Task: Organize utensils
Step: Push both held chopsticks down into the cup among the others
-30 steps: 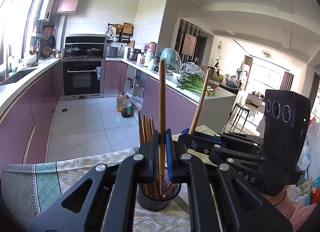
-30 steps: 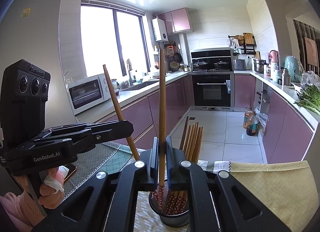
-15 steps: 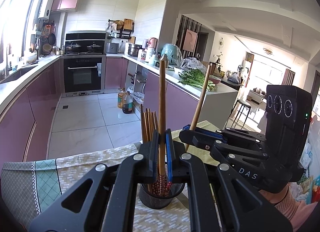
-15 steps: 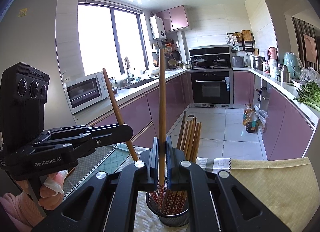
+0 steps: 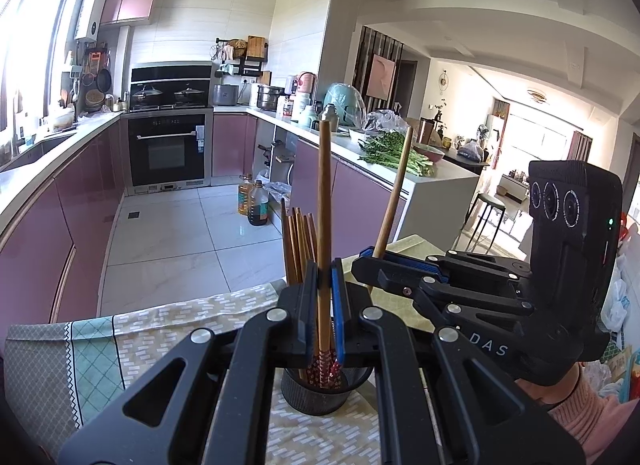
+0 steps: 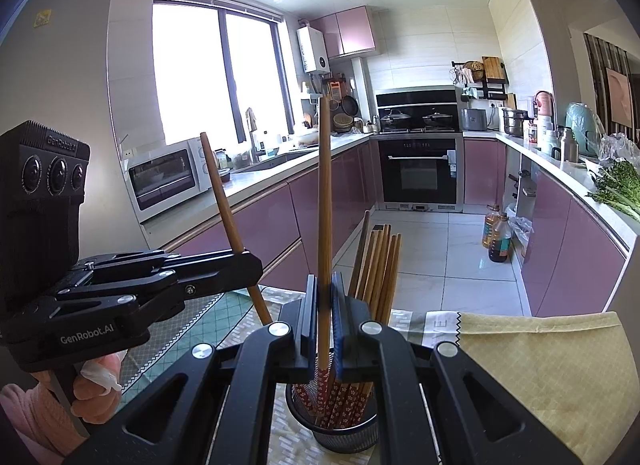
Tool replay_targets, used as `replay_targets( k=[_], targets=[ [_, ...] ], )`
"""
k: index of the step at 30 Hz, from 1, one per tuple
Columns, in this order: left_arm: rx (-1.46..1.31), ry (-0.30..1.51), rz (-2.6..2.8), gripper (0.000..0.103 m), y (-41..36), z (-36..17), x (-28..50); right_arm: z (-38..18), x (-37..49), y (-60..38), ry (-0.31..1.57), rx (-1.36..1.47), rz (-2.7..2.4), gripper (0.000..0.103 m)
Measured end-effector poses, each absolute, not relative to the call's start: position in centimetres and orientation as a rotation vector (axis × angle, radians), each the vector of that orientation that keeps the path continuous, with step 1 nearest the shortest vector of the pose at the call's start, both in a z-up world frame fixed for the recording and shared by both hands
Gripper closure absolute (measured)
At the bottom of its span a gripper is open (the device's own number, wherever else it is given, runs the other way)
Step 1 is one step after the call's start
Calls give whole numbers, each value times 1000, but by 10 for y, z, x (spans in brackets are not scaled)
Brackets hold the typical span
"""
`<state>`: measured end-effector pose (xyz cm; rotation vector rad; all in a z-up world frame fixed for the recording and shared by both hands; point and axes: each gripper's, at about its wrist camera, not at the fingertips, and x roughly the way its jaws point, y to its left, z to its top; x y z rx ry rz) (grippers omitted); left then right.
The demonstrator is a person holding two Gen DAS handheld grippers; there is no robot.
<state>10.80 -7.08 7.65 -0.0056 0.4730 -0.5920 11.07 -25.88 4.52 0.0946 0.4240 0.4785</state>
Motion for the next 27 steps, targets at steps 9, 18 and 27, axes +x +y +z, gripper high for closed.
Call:
replay_targets(
  k=[9, 18, 27],
  targets=[
    [-3, 478, -590, 96, -71, 75, 110, 42, 112, -261, 433, 99, 475, 97],
    [-1, 487, -591, 96, -75, 71, 112, 39, 113, -262, 438, 102, 475, 97],
    [2, 498, -591, 96, -75, 65, 111, 29, 116, -263, 449, 106, 471, 97]
  ],
)
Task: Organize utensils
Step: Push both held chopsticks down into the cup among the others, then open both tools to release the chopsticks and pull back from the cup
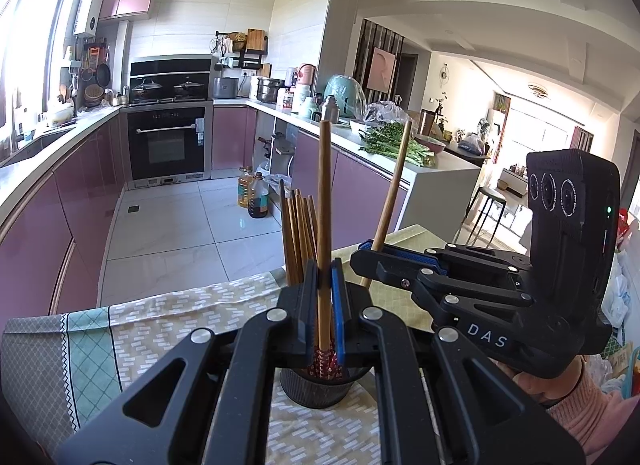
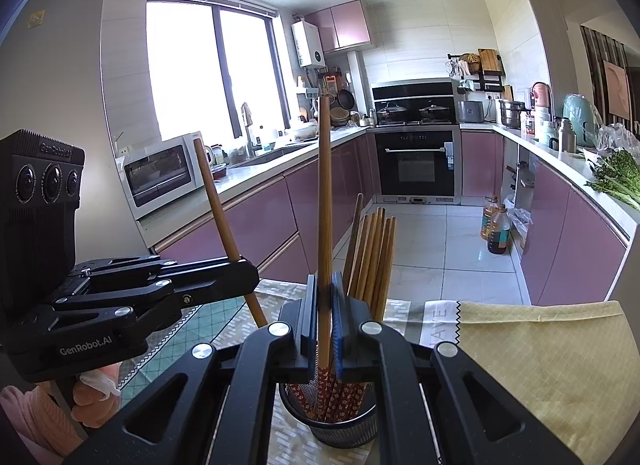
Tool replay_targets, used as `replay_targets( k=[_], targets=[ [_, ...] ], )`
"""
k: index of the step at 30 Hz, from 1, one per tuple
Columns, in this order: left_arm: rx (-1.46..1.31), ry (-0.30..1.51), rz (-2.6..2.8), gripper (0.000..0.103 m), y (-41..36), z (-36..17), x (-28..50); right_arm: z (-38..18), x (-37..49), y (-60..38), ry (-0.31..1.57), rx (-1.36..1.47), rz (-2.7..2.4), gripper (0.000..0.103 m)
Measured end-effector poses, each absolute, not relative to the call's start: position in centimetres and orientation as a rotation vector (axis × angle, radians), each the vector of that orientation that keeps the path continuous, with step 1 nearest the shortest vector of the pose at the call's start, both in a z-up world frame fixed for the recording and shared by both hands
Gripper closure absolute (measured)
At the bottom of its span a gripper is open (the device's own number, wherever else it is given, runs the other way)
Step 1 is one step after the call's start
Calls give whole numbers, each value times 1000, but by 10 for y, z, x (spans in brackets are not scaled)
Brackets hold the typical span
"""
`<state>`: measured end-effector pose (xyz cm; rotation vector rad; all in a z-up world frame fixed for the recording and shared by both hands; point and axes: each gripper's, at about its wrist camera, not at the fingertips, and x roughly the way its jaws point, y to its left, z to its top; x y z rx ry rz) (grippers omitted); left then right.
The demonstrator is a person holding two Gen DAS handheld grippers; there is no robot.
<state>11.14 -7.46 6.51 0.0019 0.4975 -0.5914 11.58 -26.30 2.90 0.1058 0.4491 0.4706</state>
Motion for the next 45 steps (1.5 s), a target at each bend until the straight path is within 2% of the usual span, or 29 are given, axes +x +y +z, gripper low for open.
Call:
replay_targets(
  k=[45],
  targets=[
    [28, 627, -546, 95, -90, 24, 147, -9, 152, -261, 593, 164, 479, 97]
  ],
)
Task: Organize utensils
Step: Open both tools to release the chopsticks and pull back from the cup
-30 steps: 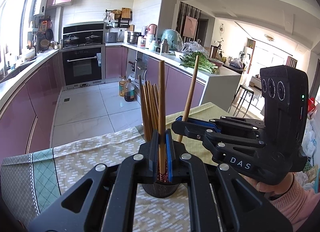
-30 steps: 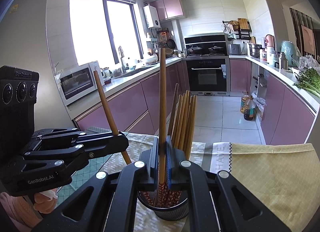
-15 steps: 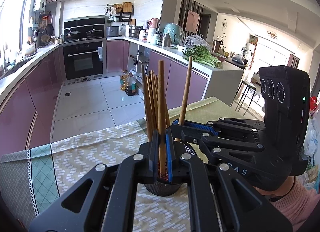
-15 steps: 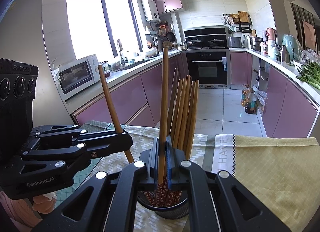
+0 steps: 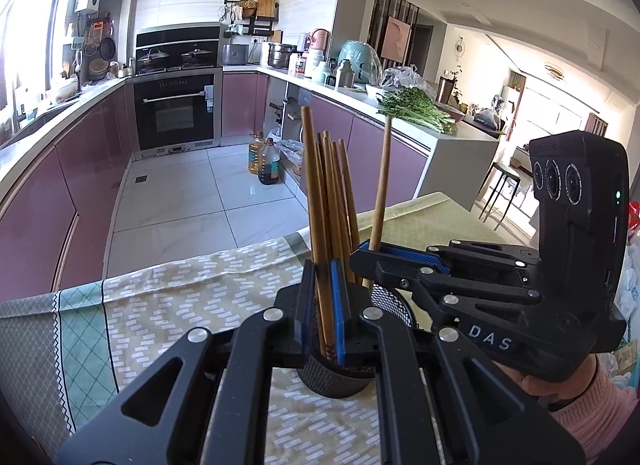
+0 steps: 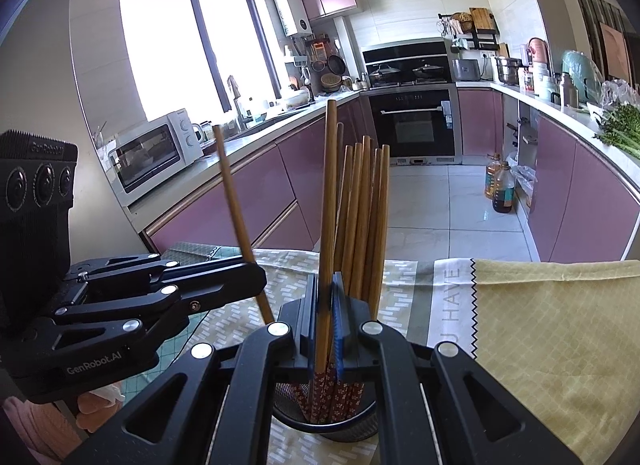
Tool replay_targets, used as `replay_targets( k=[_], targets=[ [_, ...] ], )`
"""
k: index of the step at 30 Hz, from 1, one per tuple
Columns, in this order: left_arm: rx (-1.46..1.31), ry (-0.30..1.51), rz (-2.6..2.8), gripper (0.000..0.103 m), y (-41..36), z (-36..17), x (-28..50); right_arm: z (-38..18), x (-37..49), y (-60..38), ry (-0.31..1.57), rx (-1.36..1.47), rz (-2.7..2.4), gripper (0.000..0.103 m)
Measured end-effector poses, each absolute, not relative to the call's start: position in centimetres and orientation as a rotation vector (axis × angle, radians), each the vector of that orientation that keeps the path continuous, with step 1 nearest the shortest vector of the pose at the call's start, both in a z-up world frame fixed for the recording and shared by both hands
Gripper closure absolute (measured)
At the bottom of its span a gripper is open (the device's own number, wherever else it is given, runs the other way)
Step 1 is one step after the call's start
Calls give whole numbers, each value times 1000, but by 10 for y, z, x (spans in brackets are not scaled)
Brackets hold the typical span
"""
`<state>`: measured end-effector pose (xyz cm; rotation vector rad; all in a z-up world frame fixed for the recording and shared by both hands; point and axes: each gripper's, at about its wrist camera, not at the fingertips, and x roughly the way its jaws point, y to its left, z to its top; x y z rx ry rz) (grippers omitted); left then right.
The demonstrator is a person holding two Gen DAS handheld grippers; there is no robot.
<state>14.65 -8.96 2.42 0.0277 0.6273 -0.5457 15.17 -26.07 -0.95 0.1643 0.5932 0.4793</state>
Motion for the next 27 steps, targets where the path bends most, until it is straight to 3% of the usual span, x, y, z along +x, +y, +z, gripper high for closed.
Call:
replay_targets(
  k=[5, 11, 13, 16, 18, 23, 25, 27],
  targets=[
    [21, 644, -552, 95, -87, 16, 150, -11, 152, -264, 598, 175, 475, 95],
    [-1, 637, -550, 80, -78, 10, 144, -11, 142, -264, 596, 170, 476, 94],
    [-10, 620, -532, 72, -71, 8, 138, -10, 134, -265, 581, 157, 475, 86],
    [-17, 571, -486, 56, -59, 7, 125, -10, 119, -266, 553, 142, 477, 59],
    [-29, 534, -448, 33, -47, 7, 115, -12, 109, -267, 530, 130, 458, 44],
    [-37, 434, -310, 9, -21, 2, 89, -21, 87, -266, 486, 106, 390, 20],
    [-39, 399, -261, 6, -14, 0, 80, -24, 78, -264, 455, 89, 365, 6],
    [-35, 382, -229, 6, -10, 0, 74, -27, 69, -260, 436, 73, 353, 6]
  ],
)
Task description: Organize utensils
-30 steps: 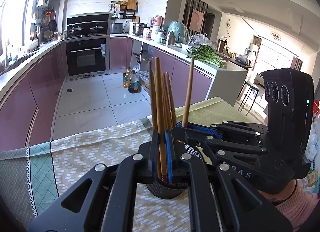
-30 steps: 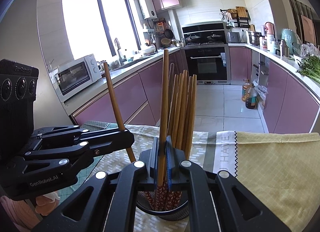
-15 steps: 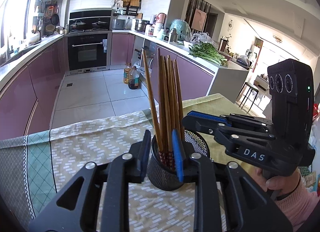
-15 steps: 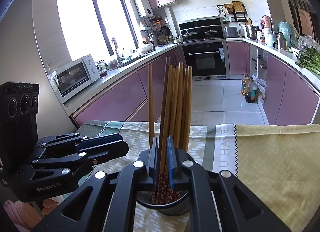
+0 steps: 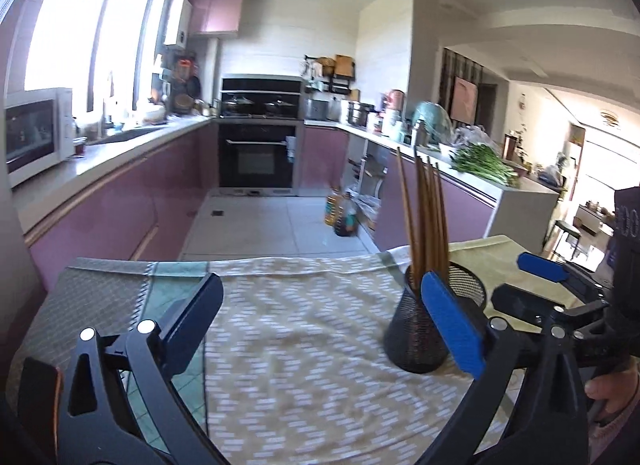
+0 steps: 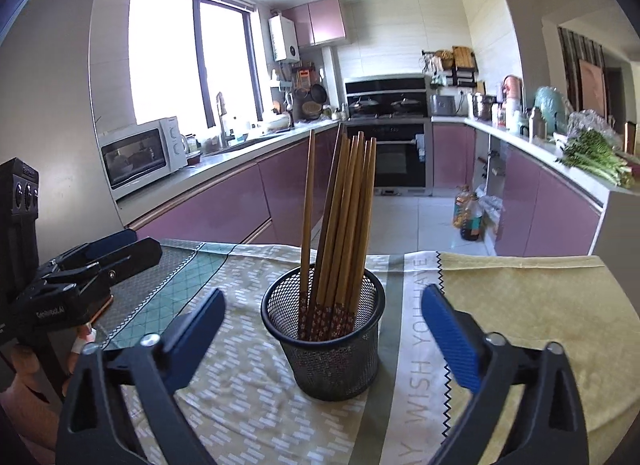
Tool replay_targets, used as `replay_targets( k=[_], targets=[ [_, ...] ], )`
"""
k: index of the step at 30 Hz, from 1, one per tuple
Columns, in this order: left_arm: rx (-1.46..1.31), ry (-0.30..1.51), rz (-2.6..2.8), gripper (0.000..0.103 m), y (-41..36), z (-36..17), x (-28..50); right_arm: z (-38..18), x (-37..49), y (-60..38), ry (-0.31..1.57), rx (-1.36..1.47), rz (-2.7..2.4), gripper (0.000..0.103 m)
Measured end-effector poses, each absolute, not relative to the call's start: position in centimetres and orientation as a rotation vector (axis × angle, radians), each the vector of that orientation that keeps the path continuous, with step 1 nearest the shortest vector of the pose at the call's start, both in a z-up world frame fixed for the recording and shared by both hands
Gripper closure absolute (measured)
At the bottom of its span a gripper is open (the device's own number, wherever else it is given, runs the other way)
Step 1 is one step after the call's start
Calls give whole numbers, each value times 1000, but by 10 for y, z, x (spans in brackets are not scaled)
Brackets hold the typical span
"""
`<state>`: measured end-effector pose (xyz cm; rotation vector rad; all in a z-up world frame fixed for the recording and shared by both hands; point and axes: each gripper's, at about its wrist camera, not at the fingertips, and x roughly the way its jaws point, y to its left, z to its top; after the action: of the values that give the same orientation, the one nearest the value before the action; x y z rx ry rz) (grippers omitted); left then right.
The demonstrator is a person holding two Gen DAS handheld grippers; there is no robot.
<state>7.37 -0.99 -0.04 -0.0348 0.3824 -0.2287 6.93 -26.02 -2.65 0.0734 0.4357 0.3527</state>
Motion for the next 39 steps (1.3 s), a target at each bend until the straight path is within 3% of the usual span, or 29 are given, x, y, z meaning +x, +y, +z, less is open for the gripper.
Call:
replay_targets(
  k=[13, 39],
  targets=[
    [-14, 258, -91, 6, 0, 0, 23, -25, 22, -249, 291, 40, 298, 6],
    [3, 130, -36, 6, -7, 6, -14, -24, 6, -251, 202, 48, 234, 6]
  ],
)
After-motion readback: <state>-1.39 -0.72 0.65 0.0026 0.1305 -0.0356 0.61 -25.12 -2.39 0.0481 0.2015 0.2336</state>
